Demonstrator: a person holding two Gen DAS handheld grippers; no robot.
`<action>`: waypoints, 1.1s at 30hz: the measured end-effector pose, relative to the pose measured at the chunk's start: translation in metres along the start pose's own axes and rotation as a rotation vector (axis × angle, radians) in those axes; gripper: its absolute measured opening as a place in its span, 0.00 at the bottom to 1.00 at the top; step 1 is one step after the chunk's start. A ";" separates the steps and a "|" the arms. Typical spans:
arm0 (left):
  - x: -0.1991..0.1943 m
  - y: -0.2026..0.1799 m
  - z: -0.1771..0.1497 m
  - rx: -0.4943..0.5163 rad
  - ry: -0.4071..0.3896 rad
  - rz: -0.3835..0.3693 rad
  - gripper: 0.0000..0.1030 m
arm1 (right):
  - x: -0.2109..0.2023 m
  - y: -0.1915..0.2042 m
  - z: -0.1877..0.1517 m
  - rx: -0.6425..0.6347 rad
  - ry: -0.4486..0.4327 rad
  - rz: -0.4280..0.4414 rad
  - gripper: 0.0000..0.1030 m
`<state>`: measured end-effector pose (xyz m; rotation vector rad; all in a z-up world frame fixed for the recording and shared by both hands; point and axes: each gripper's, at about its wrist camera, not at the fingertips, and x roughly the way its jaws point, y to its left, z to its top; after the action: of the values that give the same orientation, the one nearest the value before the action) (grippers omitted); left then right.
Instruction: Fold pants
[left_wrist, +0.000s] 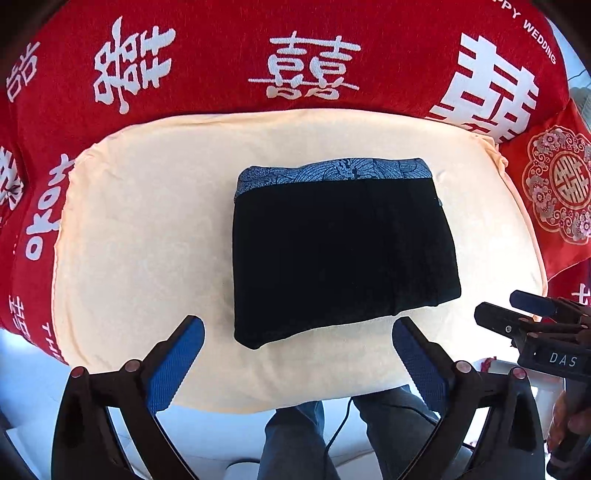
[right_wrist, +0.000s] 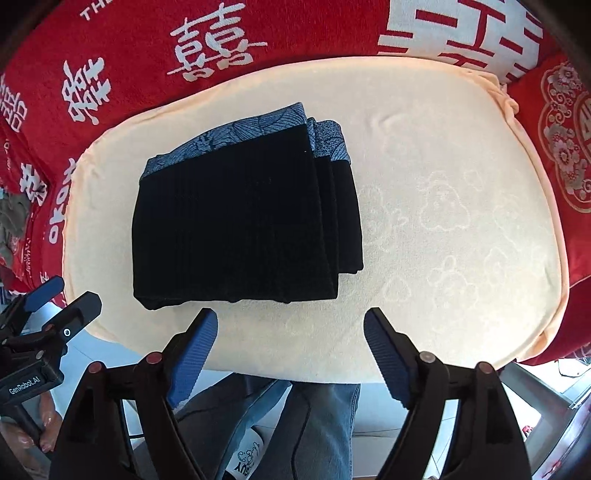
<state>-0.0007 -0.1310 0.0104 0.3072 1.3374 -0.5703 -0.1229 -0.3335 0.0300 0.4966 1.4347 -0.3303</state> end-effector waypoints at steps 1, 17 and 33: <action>-0.010 0.001 -0.002 0.012 -0.021 0.006 0.99 | -0.007 0.004 -0.004 0.005 -0.009 0.002 0.83; -0.108 -0.007 -0.041 0.148 -0.142 0.060 0.99 | -0.081 0.056 -0.028 -0.023 -0.075 -0.042 0.94; -0.107 -0.058 -0.065 0.001 -0.013 0.135 0.99 | -0.083 0.030 -0.044 -0.156 0.014 -0.102 0.94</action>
<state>-0.0998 -0.1220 0.1065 0.3908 1.2929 -0.4597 -0.1555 -0.2921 0.1133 0.3006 1.4891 -0.2944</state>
